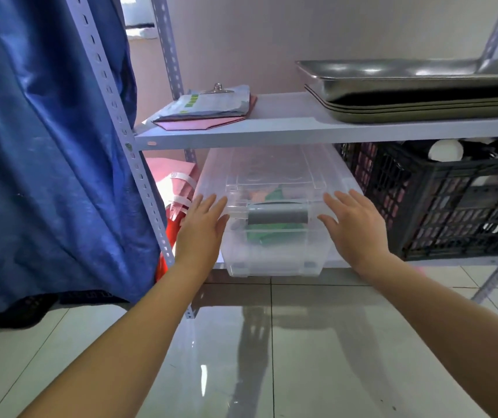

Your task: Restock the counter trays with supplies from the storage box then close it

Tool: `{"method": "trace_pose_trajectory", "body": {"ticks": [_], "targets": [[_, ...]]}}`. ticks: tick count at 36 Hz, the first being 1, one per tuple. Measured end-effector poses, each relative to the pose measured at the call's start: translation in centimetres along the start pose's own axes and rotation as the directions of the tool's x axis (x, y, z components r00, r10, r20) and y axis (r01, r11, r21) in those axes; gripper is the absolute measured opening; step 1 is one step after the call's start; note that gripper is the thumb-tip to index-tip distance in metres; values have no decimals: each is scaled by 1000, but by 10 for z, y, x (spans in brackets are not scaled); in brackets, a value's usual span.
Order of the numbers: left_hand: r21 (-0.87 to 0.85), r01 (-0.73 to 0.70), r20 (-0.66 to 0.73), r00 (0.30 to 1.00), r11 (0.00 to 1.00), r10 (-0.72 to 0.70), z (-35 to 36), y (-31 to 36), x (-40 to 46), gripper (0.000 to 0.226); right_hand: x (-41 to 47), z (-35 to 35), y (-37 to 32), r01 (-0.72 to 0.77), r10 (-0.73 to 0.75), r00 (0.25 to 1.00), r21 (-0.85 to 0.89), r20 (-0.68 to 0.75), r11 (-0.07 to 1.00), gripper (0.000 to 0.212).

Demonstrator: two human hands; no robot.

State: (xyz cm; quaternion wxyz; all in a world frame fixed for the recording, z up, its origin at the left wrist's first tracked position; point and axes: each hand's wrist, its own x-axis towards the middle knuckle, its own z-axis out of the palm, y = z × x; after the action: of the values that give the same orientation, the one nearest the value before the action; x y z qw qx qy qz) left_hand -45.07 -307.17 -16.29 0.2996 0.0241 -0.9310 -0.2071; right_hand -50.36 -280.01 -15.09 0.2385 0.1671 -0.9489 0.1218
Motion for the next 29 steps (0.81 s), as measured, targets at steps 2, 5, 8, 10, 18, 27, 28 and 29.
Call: {"method": "trace_pose_trajectory", "body": {"ticks": [2, 5, 8, 10, 18, 27, 28, 29], "targets": [[7, -33, -28, 999, 999, 33, 3, -2, 4, 37, 0, 6, 1, 36, -35, 995, 1, -90, 999, 45], [5, -65, -49, 997, 998, 66, 7, -9, 6, 37, -1, 11, 5, 73, -72, 982, 1, -173, 997, 44], [-22, -47, -31, 998, 999, 46, 8, -15, 12, 38, 4, 14, 6, 81, -74, 981, 29, -181, 996, 42], [-29, -51, -16, 999, 998, 50, 8, -15, 19, 37, 9, 14, 5, 57, -43, 982, 71, -182, 996, 42], [75, -22, 41, 999, 997, 19, 7, -7, 42, 40, 39, 11, -2, 8, -7, 997, 10, -71, 1000, 38], [200, 15, 151, 987, 980, -46, 12, -3, 49, 51, 46, 12, -6, -106, 113, 983, -51, 145, 993, 57], [222, 3, 176, 983, 975, -43, 10, -4, 51, 53, 48, 9, -5, -107, 115, 978, -56, 175, 993, 60], [255, -15, 208, 977, 967, -39, 8, -4, 52, 56, 48, 4, -6, -107, 119, 969, -67, 217, 992, 64]]}}
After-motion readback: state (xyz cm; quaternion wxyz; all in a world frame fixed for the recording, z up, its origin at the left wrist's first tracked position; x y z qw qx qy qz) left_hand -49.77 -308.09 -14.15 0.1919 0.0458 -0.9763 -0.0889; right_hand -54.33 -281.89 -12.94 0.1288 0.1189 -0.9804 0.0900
